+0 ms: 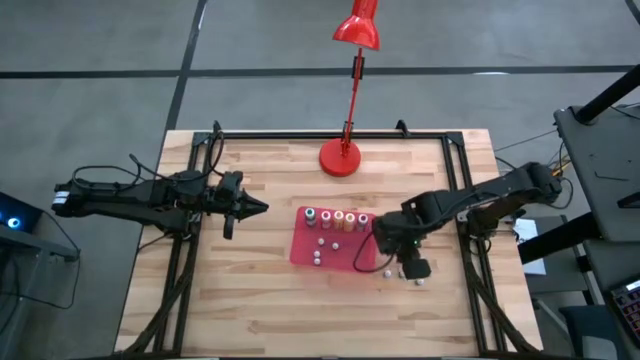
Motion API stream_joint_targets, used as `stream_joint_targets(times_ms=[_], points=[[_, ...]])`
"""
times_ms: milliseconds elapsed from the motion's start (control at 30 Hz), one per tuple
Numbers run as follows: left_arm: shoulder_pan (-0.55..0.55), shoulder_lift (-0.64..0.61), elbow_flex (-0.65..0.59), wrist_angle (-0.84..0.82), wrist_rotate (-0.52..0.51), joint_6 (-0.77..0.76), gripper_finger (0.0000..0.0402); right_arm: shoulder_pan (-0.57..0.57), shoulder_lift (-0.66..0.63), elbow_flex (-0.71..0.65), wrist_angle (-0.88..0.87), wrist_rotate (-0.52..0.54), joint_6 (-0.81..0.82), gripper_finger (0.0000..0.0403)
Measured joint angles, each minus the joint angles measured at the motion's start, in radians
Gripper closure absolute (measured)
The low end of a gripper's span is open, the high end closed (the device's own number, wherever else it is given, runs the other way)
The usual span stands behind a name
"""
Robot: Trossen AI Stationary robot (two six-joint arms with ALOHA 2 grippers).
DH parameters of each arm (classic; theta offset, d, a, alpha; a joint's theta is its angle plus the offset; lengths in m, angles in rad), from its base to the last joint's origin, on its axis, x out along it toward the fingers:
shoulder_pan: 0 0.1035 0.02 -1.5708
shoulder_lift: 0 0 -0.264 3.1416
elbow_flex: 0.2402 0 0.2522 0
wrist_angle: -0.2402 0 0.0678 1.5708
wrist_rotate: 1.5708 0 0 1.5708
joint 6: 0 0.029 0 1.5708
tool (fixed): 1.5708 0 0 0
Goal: Pick & Place food coloring
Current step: Put the small green food coloring bottle into the red bin
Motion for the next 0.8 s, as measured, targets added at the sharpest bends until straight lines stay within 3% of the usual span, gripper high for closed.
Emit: stream_joint_targets(times_ms=[233,467,800], points=[[0.0,0.0,0.0,0.0,0.0,-0.009,0.0402,0.071,0.009,-0.072,0.095,0.008,-0.059,0.0252],[0.0,0.0,0.0,0.0,0.0,-0.035,0.0402,0.122,0.008,-0.102,0.124,0.082,-0.19,0.0208],[0.0,0.0,0.0,0.0,0.0,-0.045,0.0402,0.125,0.009,-0.153,0.227,0.082,-0.277,0.0195]])
